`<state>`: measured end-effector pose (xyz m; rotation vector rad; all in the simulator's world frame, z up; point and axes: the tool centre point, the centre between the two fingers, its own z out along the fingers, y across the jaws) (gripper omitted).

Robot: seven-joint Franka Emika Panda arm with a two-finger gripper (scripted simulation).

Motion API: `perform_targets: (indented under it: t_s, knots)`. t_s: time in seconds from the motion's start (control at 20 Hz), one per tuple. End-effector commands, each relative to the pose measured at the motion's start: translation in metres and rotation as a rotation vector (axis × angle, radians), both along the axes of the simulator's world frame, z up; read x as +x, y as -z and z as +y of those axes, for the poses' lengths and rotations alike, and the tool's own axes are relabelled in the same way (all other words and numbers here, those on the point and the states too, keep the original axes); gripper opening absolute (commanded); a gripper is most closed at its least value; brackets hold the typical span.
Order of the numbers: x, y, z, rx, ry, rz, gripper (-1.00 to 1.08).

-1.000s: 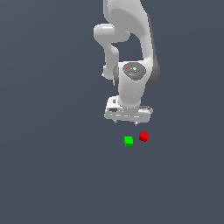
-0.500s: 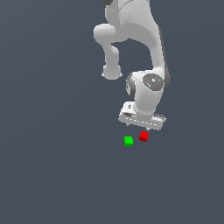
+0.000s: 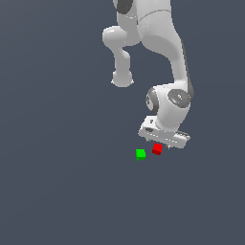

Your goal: Stack the red cube on top of the green cube.

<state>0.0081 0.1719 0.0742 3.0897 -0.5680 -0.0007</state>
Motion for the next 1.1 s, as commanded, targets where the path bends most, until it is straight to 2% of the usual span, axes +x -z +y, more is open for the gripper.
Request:
perform_targets:
  t_s: [0.0,0.45,1.05]
  knots:
    - [0.002,0.003,0.005,0.0,0.014,-0.001,1.0]
    - [0.003,0.007,0.007,0.0,0.018,0.0,1.0]
    - [0.003,0.053,0.007,0.0,0.021,0.0,1.0]
